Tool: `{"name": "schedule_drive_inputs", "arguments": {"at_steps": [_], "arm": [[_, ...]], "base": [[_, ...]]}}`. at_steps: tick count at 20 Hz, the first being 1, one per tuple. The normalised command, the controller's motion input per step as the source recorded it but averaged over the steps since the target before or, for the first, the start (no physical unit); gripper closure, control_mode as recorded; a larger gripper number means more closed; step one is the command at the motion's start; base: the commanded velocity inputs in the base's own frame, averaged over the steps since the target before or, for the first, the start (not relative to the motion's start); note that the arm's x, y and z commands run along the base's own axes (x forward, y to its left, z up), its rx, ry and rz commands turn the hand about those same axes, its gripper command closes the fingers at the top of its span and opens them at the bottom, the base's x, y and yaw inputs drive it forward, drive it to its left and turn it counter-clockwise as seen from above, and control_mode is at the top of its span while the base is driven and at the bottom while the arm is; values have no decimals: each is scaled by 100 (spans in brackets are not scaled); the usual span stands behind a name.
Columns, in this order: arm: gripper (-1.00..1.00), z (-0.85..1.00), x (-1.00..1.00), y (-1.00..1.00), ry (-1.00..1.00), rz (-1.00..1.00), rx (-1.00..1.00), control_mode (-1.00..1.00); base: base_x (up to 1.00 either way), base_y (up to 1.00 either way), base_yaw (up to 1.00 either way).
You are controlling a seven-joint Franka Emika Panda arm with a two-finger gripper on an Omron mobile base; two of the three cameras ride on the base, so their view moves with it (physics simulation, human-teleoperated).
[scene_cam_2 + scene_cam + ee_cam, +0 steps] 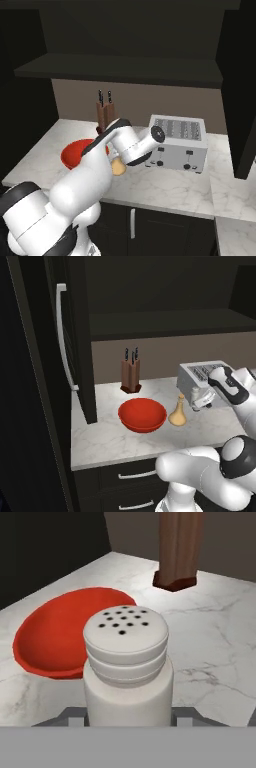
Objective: Retrieve the bottle and the shaker from the cabinet and place them next to the mixing bowl on the counter. Then add garlic from the fridge to the mixing bowl.
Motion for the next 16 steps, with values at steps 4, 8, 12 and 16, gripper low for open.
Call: {"name": "schedule_drive_inputs", "arguments": {"at_steps": [4, 8, 12, 16], "arm": [[100, -12, 0, 0, -10, 14, 0, -100], [100, -34, 0, -13, -1, 6, 0, -100], [100, -36, 0, -12, 0, 0, 0, -100], [100, -43, 2, -7, 0, 0, 0, -100]], "base": [[0, 0, 0], [0, 0, 0], [0, 0, 0], [0, 0, 0]]}}
